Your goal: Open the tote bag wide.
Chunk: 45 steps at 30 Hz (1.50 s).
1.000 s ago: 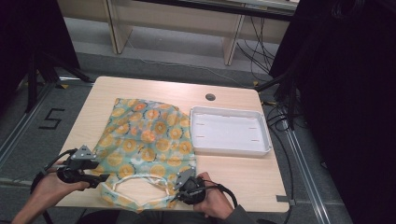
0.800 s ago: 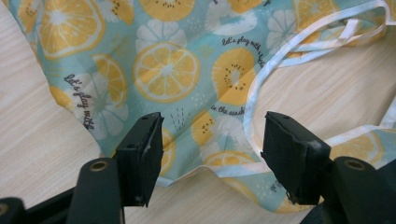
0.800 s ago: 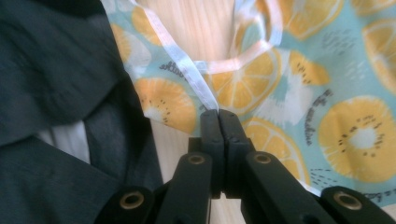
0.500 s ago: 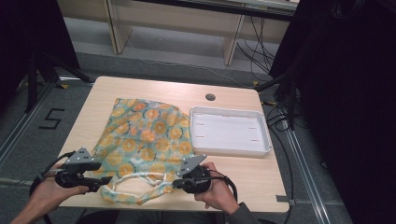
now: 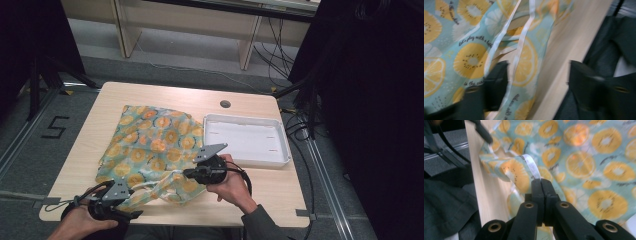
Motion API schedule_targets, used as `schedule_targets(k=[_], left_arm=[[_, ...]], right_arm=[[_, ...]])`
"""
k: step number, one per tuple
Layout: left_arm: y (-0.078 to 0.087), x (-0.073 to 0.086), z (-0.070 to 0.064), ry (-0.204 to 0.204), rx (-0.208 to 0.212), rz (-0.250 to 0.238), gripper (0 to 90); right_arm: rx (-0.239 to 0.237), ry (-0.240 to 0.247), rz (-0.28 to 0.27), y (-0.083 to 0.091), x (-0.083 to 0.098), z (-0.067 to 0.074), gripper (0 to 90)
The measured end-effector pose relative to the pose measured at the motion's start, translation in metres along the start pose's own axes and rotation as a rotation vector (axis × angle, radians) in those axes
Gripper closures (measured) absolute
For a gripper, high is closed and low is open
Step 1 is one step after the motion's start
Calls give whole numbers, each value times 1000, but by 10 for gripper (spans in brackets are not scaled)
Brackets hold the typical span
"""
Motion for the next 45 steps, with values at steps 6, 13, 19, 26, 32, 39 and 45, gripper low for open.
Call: schedule_targets(k=[6,13,19,26,32,39,45], left_arm=[[12,5,21,2,-93,-11,865],[46,-15,50,-32,-168,-66,897],[64,-51,108,-40,-322,-46,897],[15,-57,173,71,-339,32,897],[-16,-53,197,108,-345,73,897],[-21,-48,210,125,-347,106,897],[-23,-47,210,128,-339,108,896]], right_arm=[[1,2,-39,6,-16,-6,900],[38,-14,-41,5,-26,-19,900],[108,-54,-68,-5,-46,-43,900],[243,-88,24,-37,-49,-71,879],[316,-85,26,-36,-42,-65,546],[181,20,-41,-15,-42,-24,520],[214,99,78,-39,-31,-13,520]])
Point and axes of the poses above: each handheld gripper's, and its own axes: y roughly backward along the jaws, x roughly out of its underside, z roughly to its left, the point moved 3 cm from there along -y, roughly forward along the jaws, and after that the axes turned 13 degrees about -y, right-handed, at the moved point
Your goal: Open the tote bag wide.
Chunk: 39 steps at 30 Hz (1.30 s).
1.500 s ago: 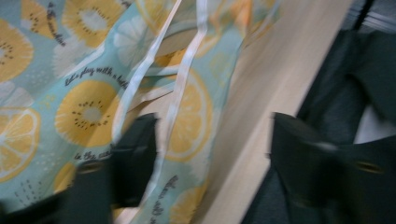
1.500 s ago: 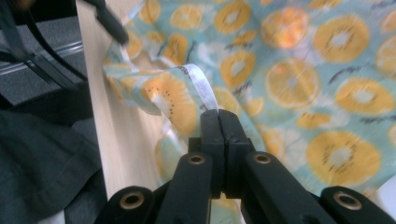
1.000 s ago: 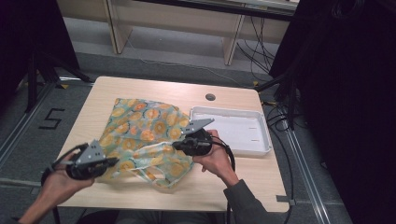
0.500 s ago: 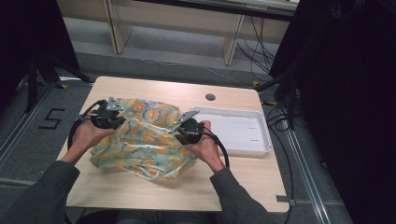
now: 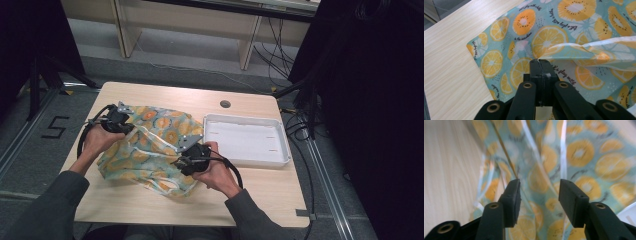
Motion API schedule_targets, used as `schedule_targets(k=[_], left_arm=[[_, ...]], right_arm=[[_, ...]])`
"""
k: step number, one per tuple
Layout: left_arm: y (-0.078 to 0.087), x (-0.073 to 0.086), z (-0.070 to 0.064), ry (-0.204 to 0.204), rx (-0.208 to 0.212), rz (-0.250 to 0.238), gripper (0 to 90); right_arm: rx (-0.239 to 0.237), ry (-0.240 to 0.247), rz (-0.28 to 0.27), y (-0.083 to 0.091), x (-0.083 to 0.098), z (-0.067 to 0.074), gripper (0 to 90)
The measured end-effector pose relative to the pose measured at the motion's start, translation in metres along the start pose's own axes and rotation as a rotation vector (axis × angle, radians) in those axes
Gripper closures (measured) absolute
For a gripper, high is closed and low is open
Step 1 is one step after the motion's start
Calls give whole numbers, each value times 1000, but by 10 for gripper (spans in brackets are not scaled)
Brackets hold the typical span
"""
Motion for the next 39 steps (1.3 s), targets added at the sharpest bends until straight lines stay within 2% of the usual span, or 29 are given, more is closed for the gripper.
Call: schedule_targets(k=[1,2,3,4,5,7,9,11,12,15,17,18,19,21,23,24,25,27,28,29,30,31,32,33,34,35,36,37,39], left_arm=[[0,1,0,-4,4,0,896],[0,1,-1,1,12,0,896],[0,3,-4,36,22,18,896],[0,3,-4,35,27,20,896],[0,3,-4,45,28,18,896],[-1,3,-5,46,28,9,895],[-1,3,-6,48,40,8,894],[-1,4,-7,40,50,10,893],[-1,4,-7,41,50,7,893],[-2,6,-7,39,54,5,890],[-1,9,-6,47,50,5,886],[-1,9,-6,47,50,5,885],[-1,10,-6,55,46,2,885],[0,12,-5,56,42,1,882],[1,14,-4,60,46,3,876],[1,14,-4,68,49,-1,862],[0,14,-6,82,52,-13,843],[4,14,-7,82,75,-13,814],[7,13,-7,77,78,-17,798],[9,13,-7,77,87,-21,747],[12,13,-9,107,94,-37,705],[14,13,-9,115,115,-42,705],[18,14,-9,118,134,-29,638],[30,13,-11,140,135,-44,508],[30,13,-11,140,135,-44,469],[39,13,-12,147,135,-54,469],[50,14,-14,167,136,-62,413],[64,16,-18,165,137,-68,357],[81,23,-29,128,147,-56,295]], right_arm=[[-2,-3,17,-6,2,-3,501],[-26,-5,41,-13,4,-6,491],[-49,-14,57,-19,7,-8,492],[-60,-10,78,-26,10,-10,494],[-55,14,83,-33,12,-14,495],[-33,-32,121,-44,17,-21,490],[-10,-51,129,-55,18,-29,501],[8,-47,144,-65,20,-35,500],[14,-23,137,-69,19,-38,487],[-15,-42,163,-79,21,-34,449],[-6,-16,202,-83,22,-30,450],[-6,-16,202,-83,22,-30,450],[-3,-37,210,-83,23,-27,460],[-14,-19,208,-83,23,-27,474],[-31,-41,210,-83,23,-26,565],[-60,-70,213,-83,24,-26,644],[-79,-98,213,-82,25,-25,711],[-107,-94,202,-83,25,-28,808],[-125,-116,208,-82,26,-26,870],[-126,-103,198,-83,25,-27,900],[-99,-82,192,-84,24,-27,900],[-99,-82,192,-84,24,-27,900],[-72,-66,195,-84,24,-25,900],[-74,-59,181,-80,22,-23,900],[-74,-59,181,-80,22,-23,900],[-68,-63,169,-77,21,-23,900],[-63,-59,156,-75,19,-24,900],[-66,-61,146,-73,18,-25,900],[-72,-75,143,-70,18,-26,900]])
Point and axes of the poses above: each handheld gripper's, and its own axes: y roughly backward along the jaws, x roughly out of its underside, z roughly to its left, the point moved 3 cm from there along -y, roughly forward along the jaws, and after that the axes turned 13 degrees about -y, right-handed, at the moved point
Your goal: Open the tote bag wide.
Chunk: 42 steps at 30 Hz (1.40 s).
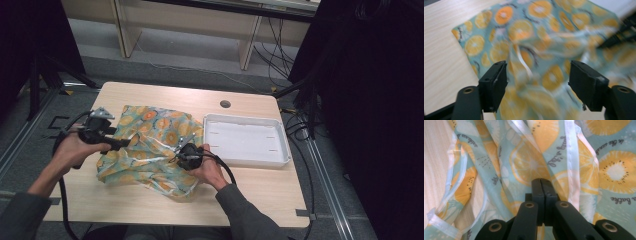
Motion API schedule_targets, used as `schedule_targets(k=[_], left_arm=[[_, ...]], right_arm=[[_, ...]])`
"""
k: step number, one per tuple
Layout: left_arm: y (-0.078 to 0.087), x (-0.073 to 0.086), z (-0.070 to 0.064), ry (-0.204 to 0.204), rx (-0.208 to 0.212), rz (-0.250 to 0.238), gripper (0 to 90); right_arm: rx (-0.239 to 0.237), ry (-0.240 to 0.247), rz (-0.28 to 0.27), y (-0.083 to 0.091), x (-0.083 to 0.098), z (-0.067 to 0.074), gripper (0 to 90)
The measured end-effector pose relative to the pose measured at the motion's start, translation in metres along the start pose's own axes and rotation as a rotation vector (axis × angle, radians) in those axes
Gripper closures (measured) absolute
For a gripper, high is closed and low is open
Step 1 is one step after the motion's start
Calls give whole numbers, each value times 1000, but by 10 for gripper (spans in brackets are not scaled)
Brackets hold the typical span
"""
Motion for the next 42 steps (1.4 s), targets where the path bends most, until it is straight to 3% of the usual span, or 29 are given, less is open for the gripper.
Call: schedule_targets(k=[1,2,4,5,6,7,8,9,10,11,12,13,15,16,17,18,19,20,22,24,25,27,28,32,35,36,37,38,42], left_arm=[[6,7,-10,-24,6,10,286],[10,18,-22,-72,4,51,282],[10,35,-36,-110,-18,89,282],[7,44,-43,-132,-41,110,278],[2,53,-48,-148,-54,132,275],[-4,61,-51,-161,-69,154,274],[-11,67,-53,-186,-90,204,270],[-20,69,-52,-241,-103,212,284],[-25,72,-54,-240,-101,232,505],[-28,72,-51,-278,-97,248,505],[-30,71,-48,-257,-97,231,613],[-30,69,-45,-232,-95,202,711],[-23,65,-39,-221,-111,156,871],[-23,65,-39,-221,-111,156,885],[-20,63,-37,-251,-104,136,885],[-16,63,-38,-248,-100,154,888],[-14,62,-40,-234,-93,137,889],[-10,62,-40,-261,-88,148,890],[-8,61,-41,-243,-76,125,890],[-3,60,-41,-266,-64,101,890],[-1,60,-41,-264,-60,88,891],[7,61,-42,-264,-39,78,891],[10,62,-43,-255,-36,70,891],[29,65,-58,-221,36,14,891],[47,66,-64,-223,65,-10,891],[52,66,-64,-220,67,-11,891],[57,65,-61,-243,70,-18,891],[61,63,-58,-221,62,-35,891],[64,48,-37,-188,42,-72,891]], right_arm=[[3,-2,2,0,0,0,900],[-4,-24,1,1,1,1,900],[-9,-8,-2,2,1,0,900],[-13,-11,-9,4,0,0,900],[-18,39,-37,6,-2,-3,900],[-17,-49,-21,10,0,2,900],[-21,-27,-40,13,-1,1,893],[-14,-13,-63,15,-2,0,861],[20,-38,-95,26,-2,4,781],[20,-38,-95,26,-2,4,781],[20,-47,-108,34,-2,6,729],[58,-38,-140,42,-3,7,677],[104,-43,-192,62,-3,7,606],[133,-37,-185,64,-1,4,569],[133,-37,-185,64,-1,4,569],[153,-48,-154,63,1,1,518],[154,-41,-115,58,4,-3,468],[117,-72,-27,47,14,-4,441],[105,-72,-8,42,17,-5,444],[96,-66,24,33,21,-7,563],[77,-55,34,30,22,-8,707],[42,-40,21,32,20,-10,856],[-4,-40,2,40,19,-9,900],[-57,-88,-13,60,21,4,900],[-63,-53,-79,80,22,11,900],[-89,-37,-113,92,20,13,900],[-89,-37,-113,92,20,13,900],[-95,-45,-135,99,15,12,900],[-87,-71,-164,99,5,2,900]])
Point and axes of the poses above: each handheld gripper's, and its own axes: y roughly backward along the jaws, x roughly out of its underside, z roughly to its left, the point moved 3 cm from there along -y, roughly forward along the jaws, and after that the axes turned 13 degrees about -y, right-handed, at the moved point
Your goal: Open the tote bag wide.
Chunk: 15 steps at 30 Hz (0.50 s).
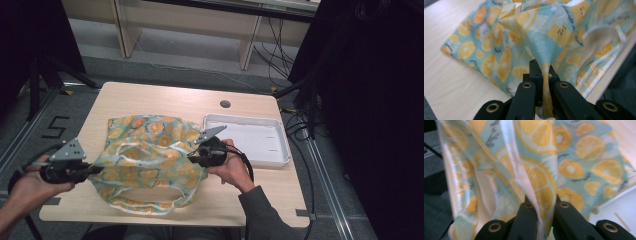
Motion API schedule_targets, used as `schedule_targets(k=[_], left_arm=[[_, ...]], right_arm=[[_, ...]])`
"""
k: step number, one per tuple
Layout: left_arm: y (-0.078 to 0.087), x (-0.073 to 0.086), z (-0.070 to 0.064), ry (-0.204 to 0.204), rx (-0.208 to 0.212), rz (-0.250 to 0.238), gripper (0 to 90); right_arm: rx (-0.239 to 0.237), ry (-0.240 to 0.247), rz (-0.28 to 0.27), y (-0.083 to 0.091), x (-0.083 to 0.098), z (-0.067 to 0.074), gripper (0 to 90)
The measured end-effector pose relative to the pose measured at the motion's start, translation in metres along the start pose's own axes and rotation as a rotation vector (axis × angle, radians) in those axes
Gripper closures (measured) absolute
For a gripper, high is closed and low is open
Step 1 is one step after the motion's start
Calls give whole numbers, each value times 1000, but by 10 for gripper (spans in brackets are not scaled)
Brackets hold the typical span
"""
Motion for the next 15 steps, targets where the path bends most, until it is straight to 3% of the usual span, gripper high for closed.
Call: schedule_targets(k=[3,4,5,7,9,10,12,15], left_arm=[[-5,-12,19,30,-12,-5,891],[-13,-17,34,48,-34,-11,891],[-13,-17,34,48,-34,-11,891],[-28,-19,51,74,-45,-1,891],[-44,-16,61,105,-34,19,892],[-52,-14,65,120,-13,42,891],[-67,-8,69,148,-21,81,891],[-85,4,75,196,7,140,891]], right_arm=[[44,-47,-24,-7,-10,-13,900],[51,-68,-32,-13,-16,-22,900],[51,-68,-32,-13,-16,-22,900],[72,-98,-33,-22,-23,-33,900],[104,-143,3,-36,-26,-45,833],[129,-144,7,-47,-25,-51,817],[200,-131,66,-61,-23,-62,735],[265,-128,99,-69,-21,-63,593]])
Point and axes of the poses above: each handheld gripper's, and its own axes: y roughly backward along the jaws, x roughly out of its underside, z roughly to its left, the point moved 3 cm from there along -y, roughly forward along the jaws, and after that the axes turned 13 degrees about -y, right-handed, at the moved point
